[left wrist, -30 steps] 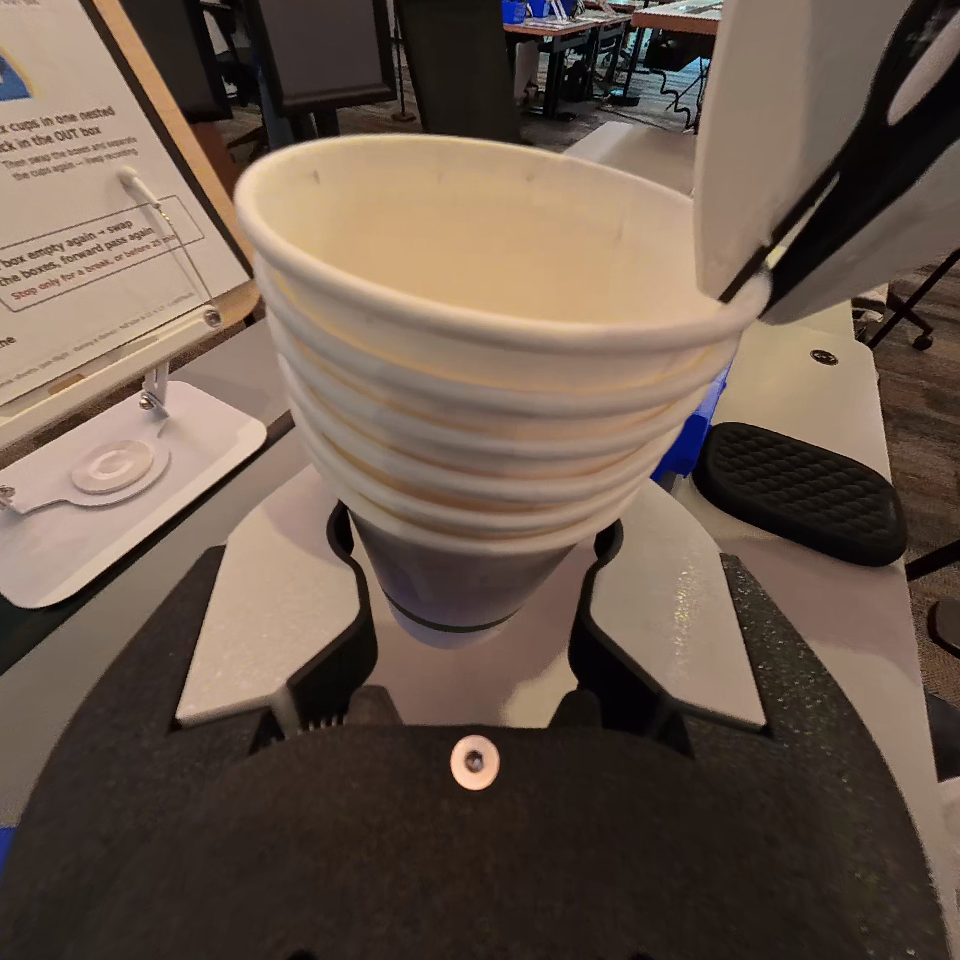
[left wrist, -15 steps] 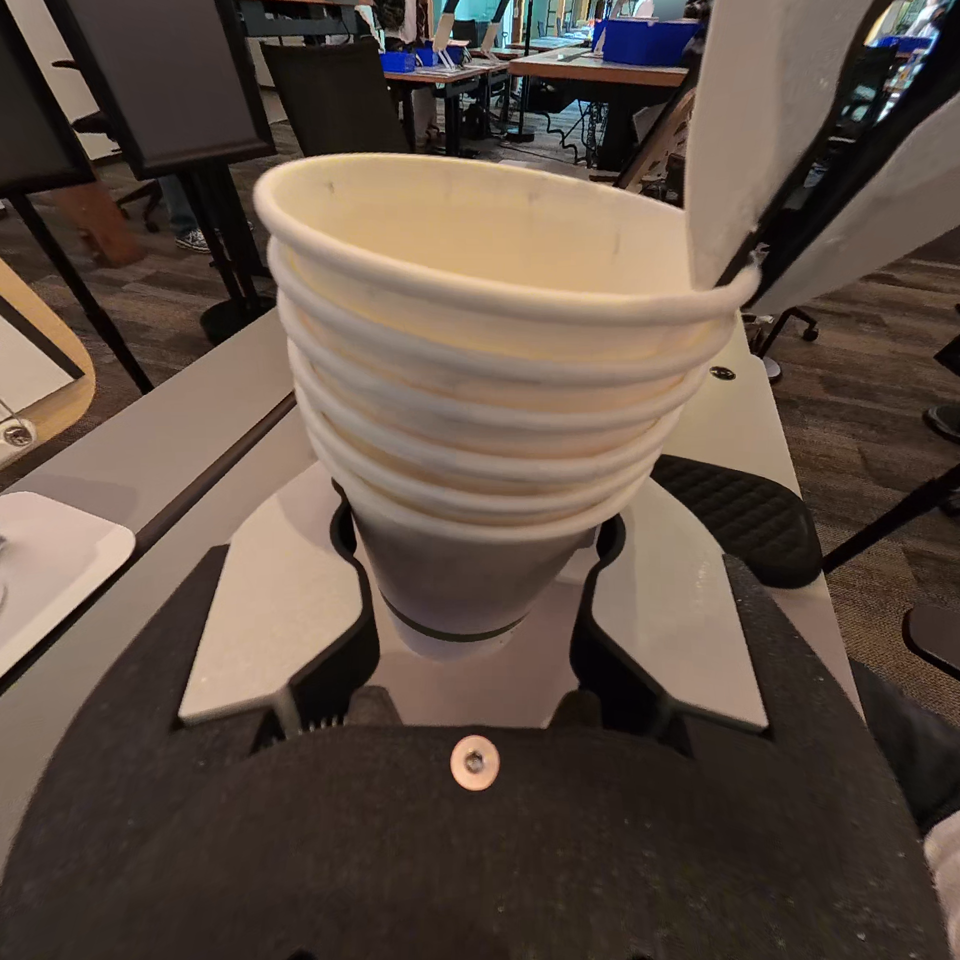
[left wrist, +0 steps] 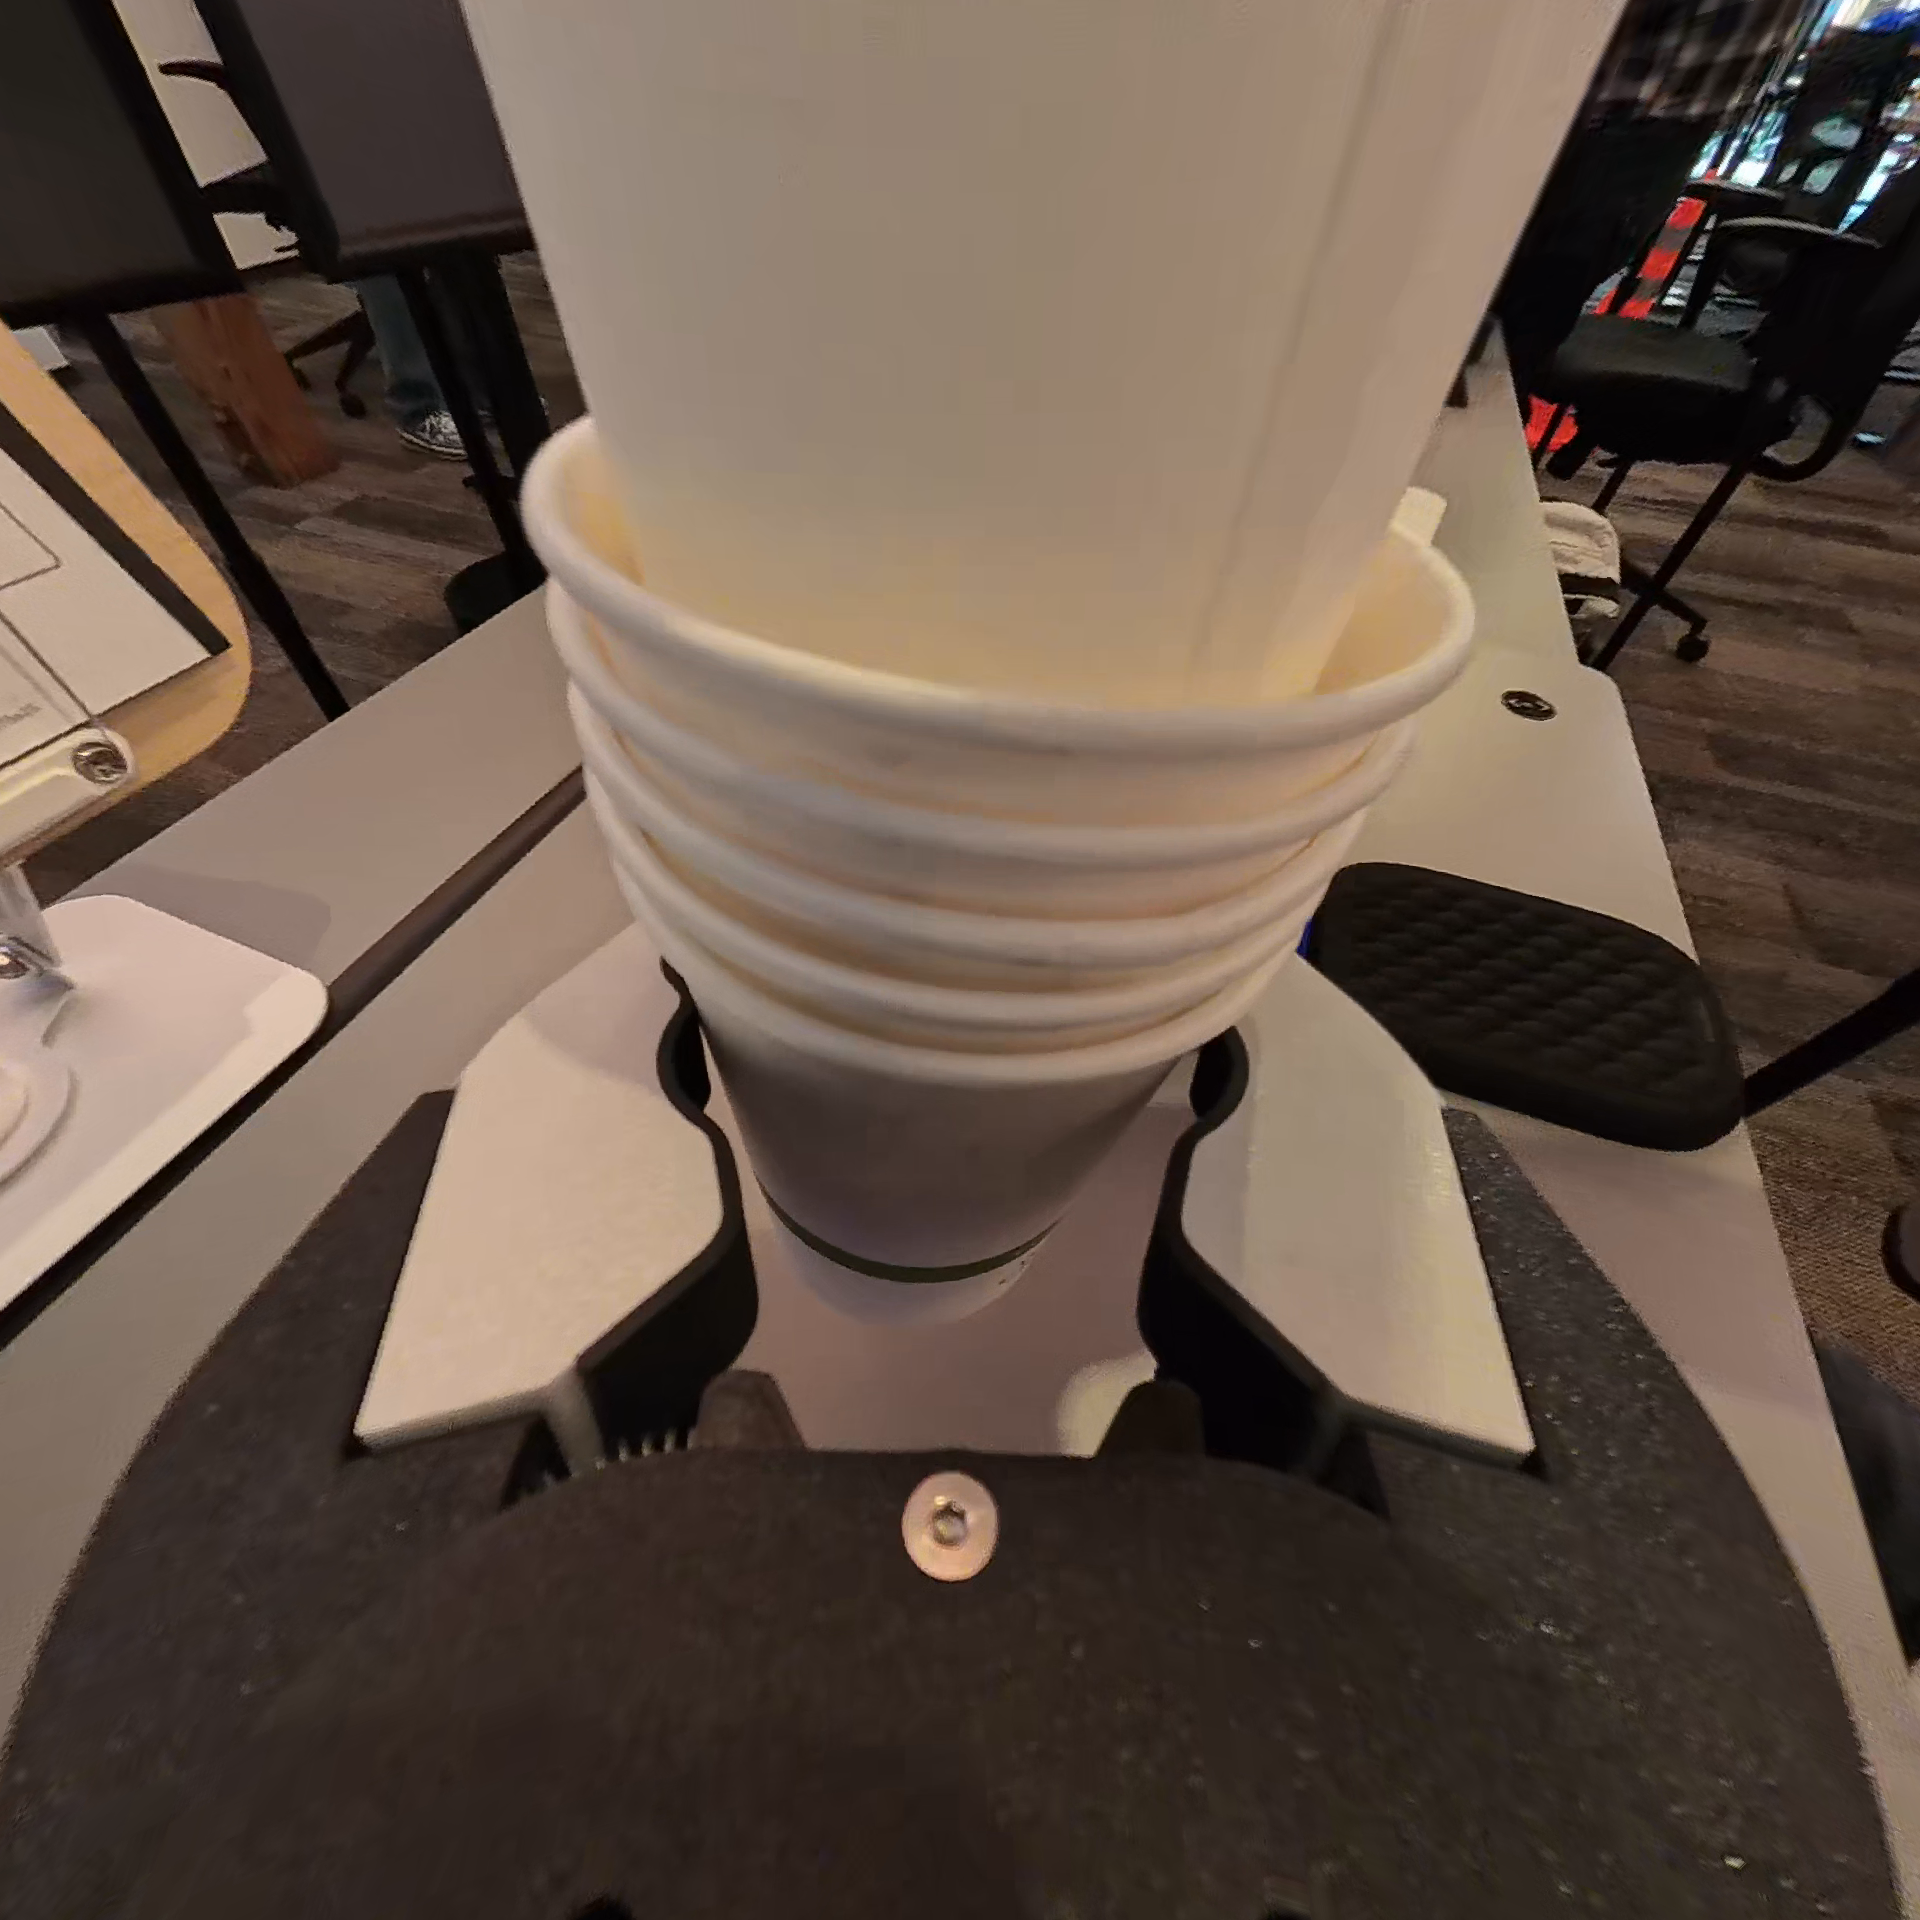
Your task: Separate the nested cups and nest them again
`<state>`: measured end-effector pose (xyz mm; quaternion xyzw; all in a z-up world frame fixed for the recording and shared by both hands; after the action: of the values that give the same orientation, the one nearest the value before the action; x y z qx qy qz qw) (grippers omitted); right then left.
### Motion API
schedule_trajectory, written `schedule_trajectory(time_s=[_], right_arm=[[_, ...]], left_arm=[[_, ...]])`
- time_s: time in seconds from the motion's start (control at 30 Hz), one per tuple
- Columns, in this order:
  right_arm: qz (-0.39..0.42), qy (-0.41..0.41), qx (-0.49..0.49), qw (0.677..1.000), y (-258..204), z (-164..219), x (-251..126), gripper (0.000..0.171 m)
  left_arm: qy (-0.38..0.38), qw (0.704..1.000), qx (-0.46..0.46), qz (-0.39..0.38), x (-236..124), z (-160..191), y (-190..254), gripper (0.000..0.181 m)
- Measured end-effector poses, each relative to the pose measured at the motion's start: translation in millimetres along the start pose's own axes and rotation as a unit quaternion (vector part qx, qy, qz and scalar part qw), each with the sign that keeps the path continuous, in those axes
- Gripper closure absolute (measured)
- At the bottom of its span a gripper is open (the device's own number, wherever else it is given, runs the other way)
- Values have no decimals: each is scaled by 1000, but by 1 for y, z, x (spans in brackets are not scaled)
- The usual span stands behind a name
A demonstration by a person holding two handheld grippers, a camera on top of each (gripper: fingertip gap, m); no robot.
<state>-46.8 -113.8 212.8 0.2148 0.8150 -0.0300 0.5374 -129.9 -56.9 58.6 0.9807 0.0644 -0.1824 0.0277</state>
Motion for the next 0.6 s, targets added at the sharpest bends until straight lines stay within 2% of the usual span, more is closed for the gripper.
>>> schedule_trajectory(time_s=[0.2, 0.33, 0.5, 0.6], right_arm=[[39, 31, 6, 999, 16, -1, -40, 168], [75, 43, 33, 996, 31, 15, -72, 168], [110, 37, 95, 989, 55, 64, -94, 168], [130, -6, 148, 980, 76, 111, -78, 168]], left_arm=[[1, 1000, -12, 5, 3, 1, -8, 88], [-8, 1000, -14, -16, 3, 7, -19, 88], [-7, 999, -40, -13, 1, 12, -33, 88], [7, 999, -53, -3, -5, 8, -37, 88]])
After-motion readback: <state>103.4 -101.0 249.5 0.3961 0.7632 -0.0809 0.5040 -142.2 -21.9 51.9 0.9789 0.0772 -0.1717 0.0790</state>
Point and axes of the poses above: each gripper's, where its closed fingertips meet, x out along the fingers, z out of its underside, y = z × x across the jaws, the point moved 8 cm from there along -x, back along the fingers, and after that the axes turned 4 degrees about -y, right-handed, at the moved point
